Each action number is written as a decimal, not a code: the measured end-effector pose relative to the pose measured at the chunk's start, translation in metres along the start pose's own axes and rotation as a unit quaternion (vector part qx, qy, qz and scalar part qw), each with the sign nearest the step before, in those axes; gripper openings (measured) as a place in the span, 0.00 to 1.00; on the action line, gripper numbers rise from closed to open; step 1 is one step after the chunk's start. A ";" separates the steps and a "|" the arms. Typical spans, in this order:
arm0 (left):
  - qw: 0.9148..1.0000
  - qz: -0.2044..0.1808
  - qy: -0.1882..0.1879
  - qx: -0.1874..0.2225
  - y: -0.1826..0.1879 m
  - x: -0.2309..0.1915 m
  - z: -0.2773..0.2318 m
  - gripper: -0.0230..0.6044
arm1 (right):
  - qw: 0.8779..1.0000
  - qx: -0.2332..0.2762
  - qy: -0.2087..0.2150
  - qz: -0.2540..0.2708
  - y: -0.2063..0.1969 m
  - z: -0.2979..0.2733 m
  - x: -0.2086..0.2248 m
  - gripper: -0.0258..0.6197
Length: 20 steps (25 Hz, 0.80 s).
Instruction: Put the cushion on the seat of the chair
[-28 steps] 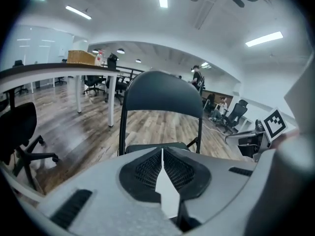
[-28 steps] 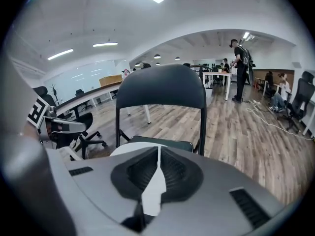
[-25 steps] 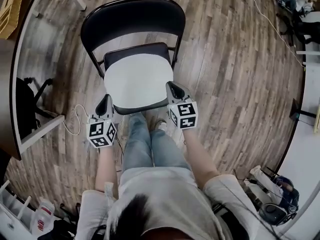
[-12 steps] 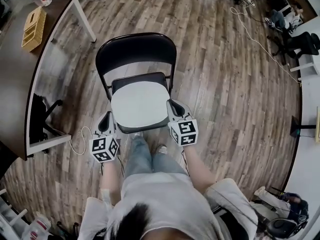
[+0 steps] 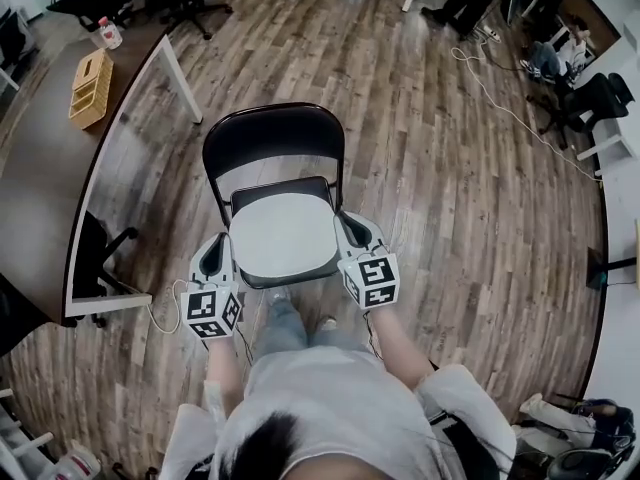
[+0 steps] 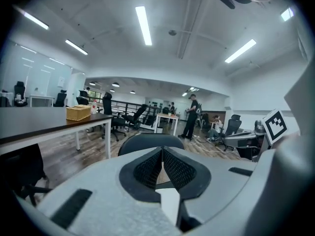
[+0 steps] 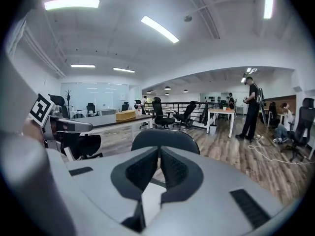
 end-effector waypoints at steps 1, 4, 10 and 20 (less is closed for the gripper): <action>1.000 -0.002 0.000 0.004 0.006 0.002 0.002 0.06 | 1.000 0.006 0.003 0.002 0.006 0.003 0.000 0.07; 1.000 -0.003 0.000 0.021 0.023 0.008 0.007 0.06 | 1.000 0.025 0.010 0.011 0.026 0.011 -0.001 0.07; 0.998 -0.028 0.011 0.050 0.052 0.014 0.017 0.06 | 0.998 0.059 0.016 0.025 0.053 0.028 -0.003 0.07; 0.993 -0.046 0.029 0.104 0.097 0.036 0.040 0.06 | 0.993 0.107 0.035 0.037 0.084 0.061 -0.001 0.07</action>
Point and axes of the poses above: the fingertips, and each gripper's own axes: z backward along the fingers, x to its right, y out of its top, the point moved 6 cm from there along z, backward along the fingers, and after that the axes turned 8 degrees about -z, right-handed, at the moved point
